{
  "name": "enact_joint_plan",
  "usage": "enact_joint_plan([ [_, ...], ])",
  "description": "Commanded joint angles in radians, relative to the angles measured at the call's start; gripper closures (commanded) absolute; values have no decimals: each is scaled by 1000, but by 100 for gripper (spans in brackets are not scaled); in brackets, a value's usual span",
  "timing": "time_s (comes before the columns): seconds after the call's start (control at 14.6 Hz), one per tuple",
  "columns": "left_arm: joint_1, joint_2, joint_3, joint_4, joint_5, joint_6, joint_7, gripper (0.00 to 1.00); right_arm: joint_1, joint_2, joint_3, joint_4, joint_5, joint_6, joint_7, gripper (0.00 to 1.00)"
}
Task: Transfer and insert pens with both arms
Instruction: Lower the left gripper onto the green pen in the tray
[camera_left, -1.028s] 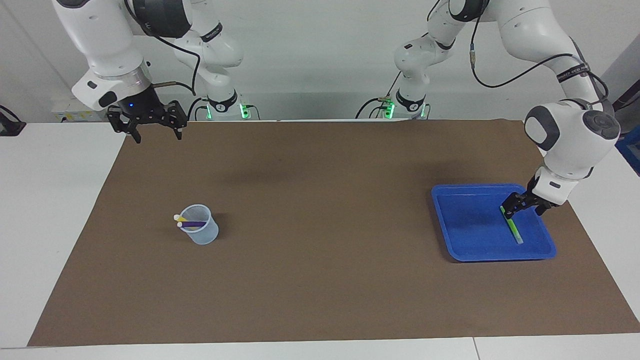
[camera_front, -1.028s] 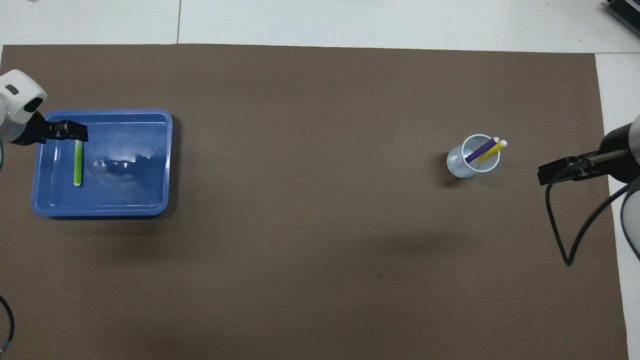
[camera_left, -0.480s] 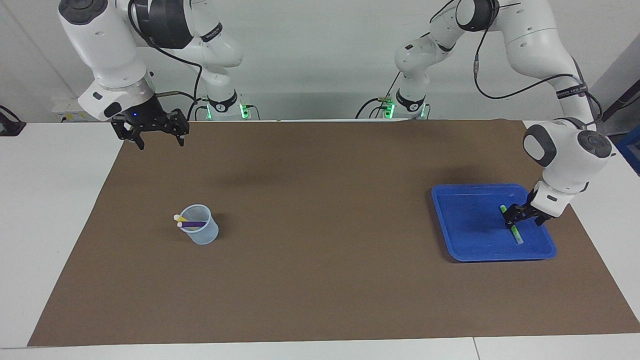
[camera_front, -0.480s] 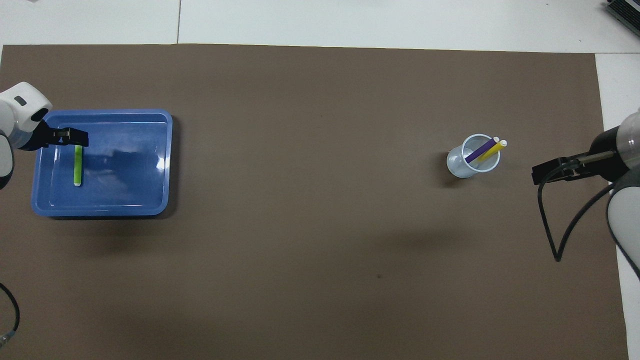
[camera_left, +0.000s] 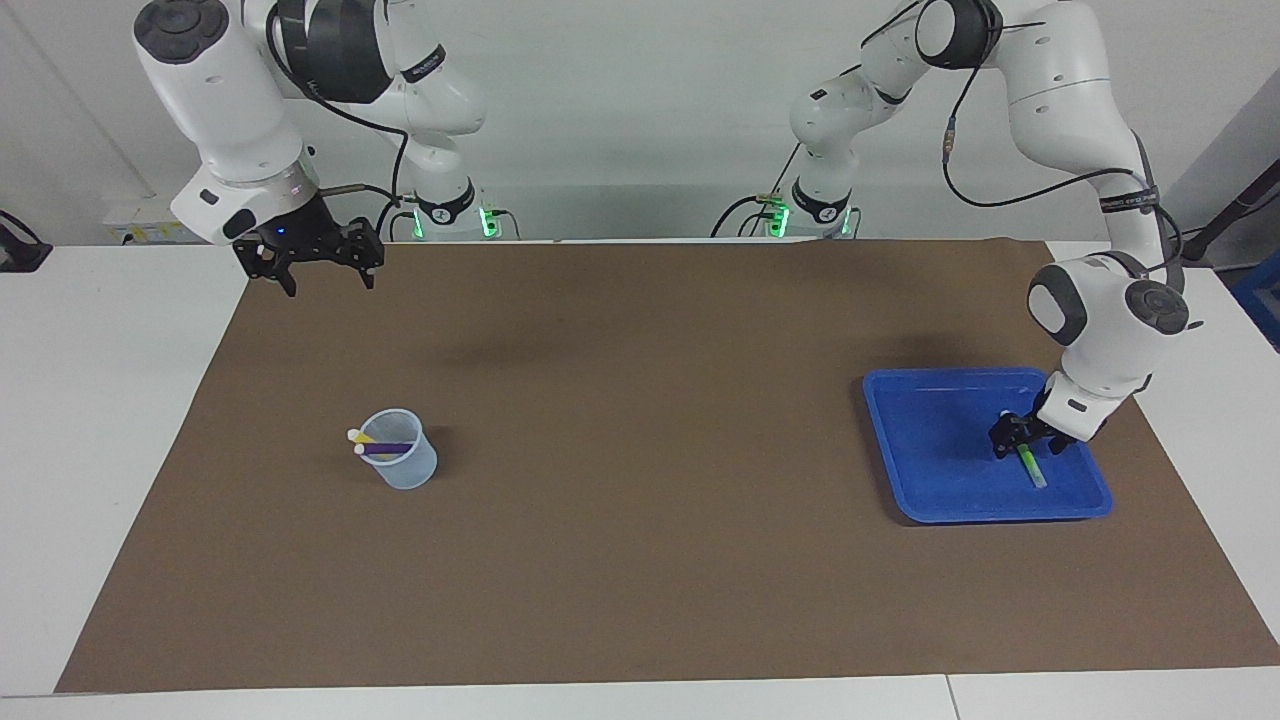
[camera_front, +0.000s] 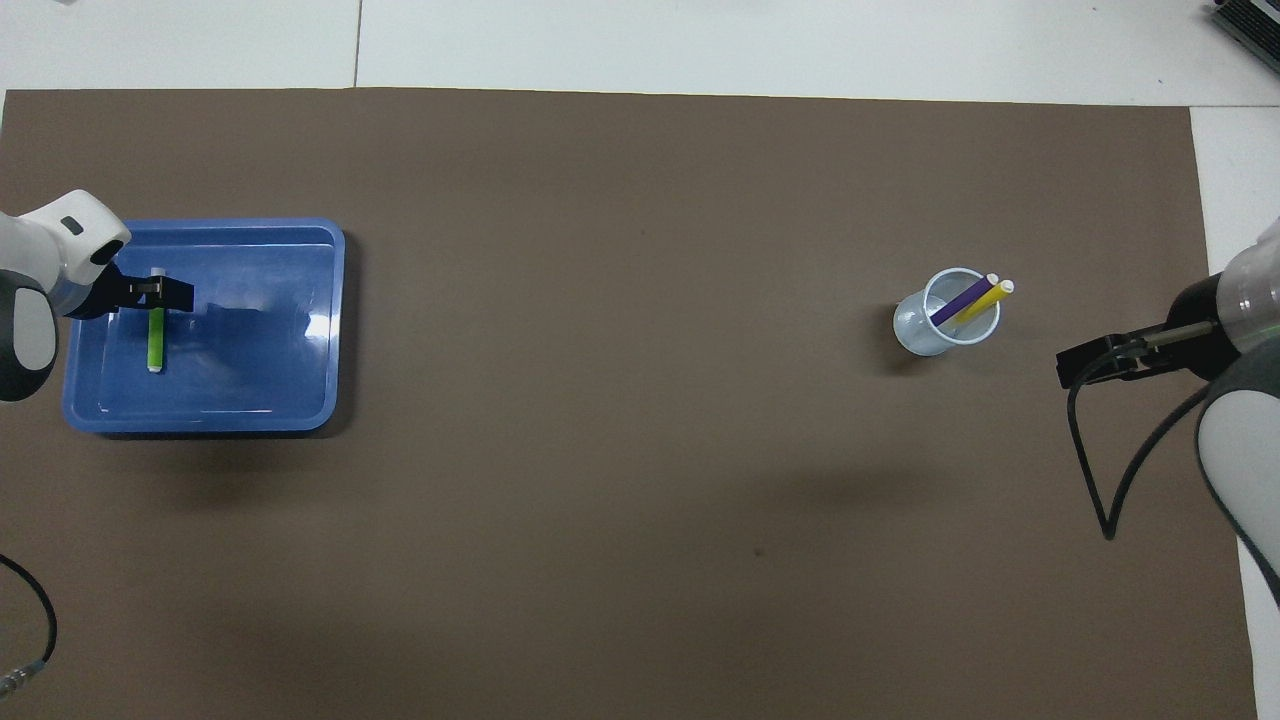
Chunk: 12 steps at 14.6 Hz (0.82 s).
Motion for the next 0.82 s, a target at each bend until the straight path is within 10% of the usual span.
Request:
enact_joint_plan([
  [0.0, 16, -16, -7, -29, 21, 25, 7, 14, -23, -30, 2, -39, 14, 22, -31, 0],
  [0.75, 1, -16, -8, -29, 21, 10, -1, 74, -34, -33, -1, -50, 53, 41, -16, 0],
])
